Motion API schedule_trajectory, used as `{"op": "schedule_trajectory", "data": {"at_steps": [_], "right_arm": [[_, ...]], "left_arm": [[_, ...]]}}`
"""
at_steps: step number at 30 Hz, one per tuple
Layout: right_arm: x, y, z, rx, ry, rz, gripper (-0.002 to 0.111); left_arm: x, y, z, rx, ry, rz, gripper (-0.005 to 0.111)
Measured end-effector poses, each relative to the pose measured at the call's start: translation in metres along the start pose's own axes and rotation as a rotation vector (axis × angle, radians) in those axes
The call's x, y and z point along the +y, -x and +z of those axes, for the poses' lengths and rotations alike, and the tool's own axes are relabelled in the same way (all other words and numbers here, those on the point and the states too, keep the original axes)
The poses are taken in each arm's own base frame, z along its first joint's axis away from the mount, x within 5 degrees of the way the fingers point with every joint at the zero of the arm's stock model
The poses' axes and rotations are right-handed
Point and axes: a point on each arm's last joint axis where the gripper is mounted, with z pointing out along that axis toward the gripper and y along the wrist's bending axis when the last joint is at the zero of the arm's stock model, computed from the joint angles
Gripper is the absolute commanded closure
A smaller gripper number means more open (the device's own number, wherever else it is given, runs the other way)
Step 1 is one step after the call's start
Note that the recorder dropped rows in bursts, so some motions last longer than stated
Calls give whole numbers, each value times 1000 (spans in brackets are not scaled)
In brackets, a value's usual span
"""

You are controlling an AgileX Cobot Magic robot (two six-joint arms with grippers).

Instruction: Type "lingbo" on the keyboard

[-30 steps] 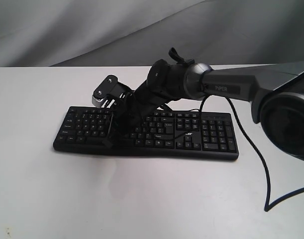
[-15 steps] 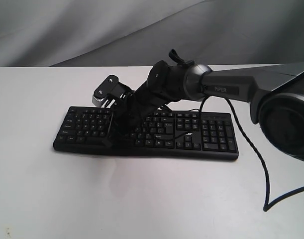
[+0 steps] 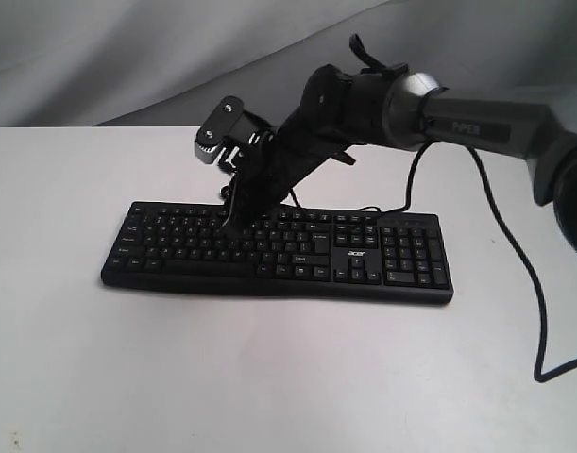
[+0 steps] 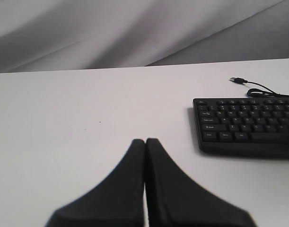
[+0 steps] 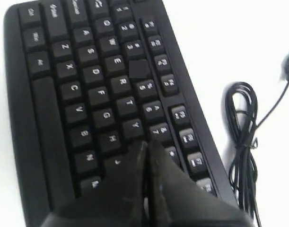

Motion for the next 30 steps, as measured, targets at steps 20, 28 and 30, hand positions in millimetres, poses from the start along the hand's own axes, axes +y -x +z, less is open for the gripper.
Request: {"op": "schedule_trajectory", "data": {"at_steps": [20,28,30], "right_arm": [[-14,-34,6,-2,9,103,108],[-13,-42,19,7,22,129,108],[-13,-42,19,3,20,134,108]], "left_arm": [[0,0,0,0,0,0,106],[0,0,0,0,0,0,106],[0,0,0,0,0,0,106]]}}
